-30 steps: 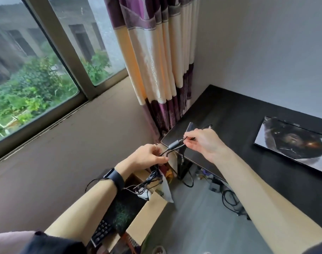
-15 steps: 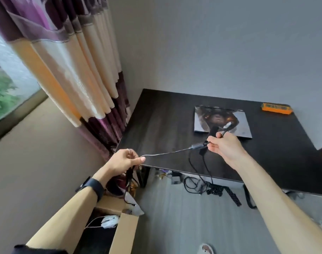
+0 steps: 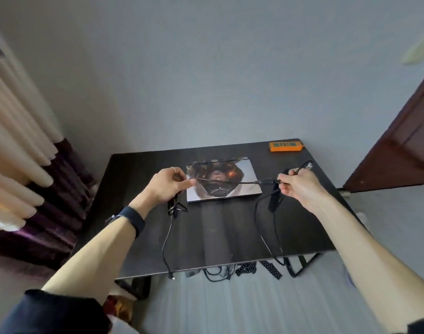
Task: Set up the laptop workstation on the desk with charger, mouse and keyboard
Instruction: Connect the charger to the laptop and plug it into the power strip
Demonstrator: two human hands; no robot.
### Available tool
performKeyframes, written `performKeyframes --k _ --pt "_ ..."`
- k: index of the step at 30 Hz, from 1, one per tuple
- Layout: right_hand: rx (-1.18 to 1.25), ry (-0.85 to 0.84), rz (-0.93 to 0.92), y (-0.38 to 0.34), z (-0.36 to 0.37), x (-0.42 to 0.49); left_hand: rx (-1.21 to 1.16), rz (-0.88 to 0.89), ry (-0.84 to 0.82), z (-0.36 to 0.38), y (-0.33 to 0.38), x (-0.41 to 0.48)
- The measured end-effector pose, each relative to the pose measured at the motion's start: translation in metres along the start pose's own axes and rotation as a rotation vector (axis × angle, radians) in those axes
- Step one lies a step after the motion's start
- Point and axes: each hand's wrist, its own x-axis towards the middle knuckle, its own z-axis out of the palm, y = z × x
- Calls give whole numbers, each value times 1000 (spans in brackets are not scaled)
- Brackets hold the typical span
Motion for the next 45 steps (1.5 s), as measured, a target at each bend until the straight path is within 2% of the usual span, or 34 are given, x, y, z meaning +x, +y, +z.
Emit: performKeyframes --k 8,14,19,29,33,40,45 --pt "-65 96 15 -23 -51 114 257 67 105 39 98 89" --pt "-30 119 42 -37 -50 196 352 68 88 59 113 158" --pt "-87 119 32 -53 -27 269 359 46 84 62 106 232" --pt "-173 98 137 -70 53 409 342 -62 37 59 69 367" --pt "-183 27 174 -63 87 463 364 -154 27 70 41 395" --pt "-263 -193 134 -43 171 541 364 -411 148 87 -12 408" --pt "-315 -190 161 13 224 578 393 -542 169 98 -43 413"
